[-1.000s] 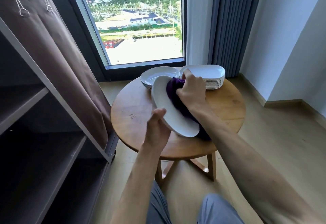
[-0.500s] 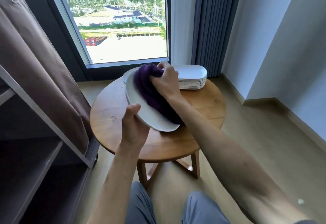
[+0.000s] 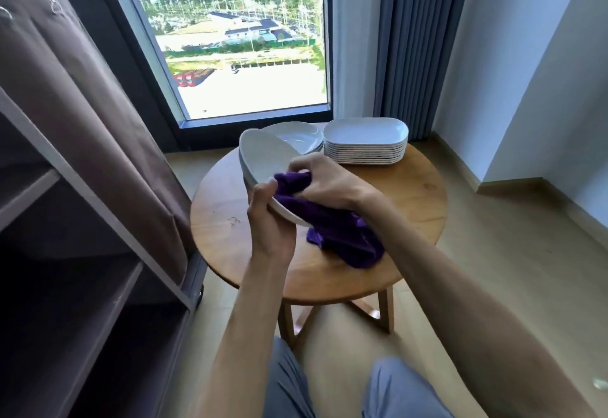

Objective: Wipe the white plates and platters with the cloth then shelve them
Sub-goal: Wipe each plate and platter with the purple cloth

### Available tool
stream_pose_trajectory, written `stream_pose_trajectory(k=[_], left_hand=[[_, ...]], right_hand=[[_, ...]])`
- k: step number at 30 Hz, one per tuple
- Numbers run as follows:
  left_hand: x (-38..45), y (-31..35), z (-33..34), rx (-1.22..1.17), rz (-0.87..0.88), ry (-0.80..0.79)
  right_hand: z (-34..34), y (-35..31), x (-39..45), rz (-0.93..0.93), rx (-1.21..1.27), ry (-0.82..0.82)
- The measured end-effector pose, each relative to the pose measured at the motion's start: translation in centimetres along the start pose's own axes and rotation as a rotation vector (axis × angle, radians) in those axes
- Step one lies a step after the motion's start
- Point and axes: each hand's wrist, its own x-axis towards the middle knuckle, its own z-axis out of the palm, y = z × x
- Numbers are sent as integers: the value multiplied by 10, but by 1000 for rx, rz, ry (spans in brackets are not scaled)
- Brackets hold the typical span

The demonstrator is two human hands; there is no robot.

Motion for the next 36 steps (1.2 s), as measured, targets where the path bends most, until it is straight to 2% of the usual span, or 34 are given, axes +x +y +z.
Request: stream_pose_trajectory(k=[1, 3, 8, 12, 15, 19, 22, 25, 28, 30, 32, 34, 36], left_hand=[[-4, -5, 0, 18, -27, -1], [-15, -14, -1, 36, -77, -3], [-19, -13, -2, 3, -71, -23], [-15, -2, -3, 24, 23, 31], [-10, 3, -2, 17, 91, 36], [-6, -3, -3, 25, 146, 33], [0, -12, -1, 20, 177, 19], [1, -19, 5, -69, 51, 38], [-9, -23, 8, -101, -73, -24], [-11, -21, 9, -109, -107, -47], [-9, -19, 8, -76, -104, -2], [-11, -18, 8, -41, -71, 17], [-16, -22, 5, -1, -49, 49]], right_hand=[[-1, -4, 1, -61, 79, -13], [1, -10, 10, -116, 158, 71], [5, -2, 36, 0, 128, 521], [-1, 11, 40, 108, -4, 617], [0, 21, 38, 198, -215, 473], [-7, 30, 23, 336, -320, 59], [-10, 24, 9, 289, -352, -216], [-10, 12, 0, 157, -144, -307], [-6, 2, 2, 68, 85, -220], [-1, -2, 5, 48, 130, -113], [6, -2, 8, 73, 148, 8], [14, -1, 15, 107, 212, 161], [16, 1, 25, 145, 216, 380]])
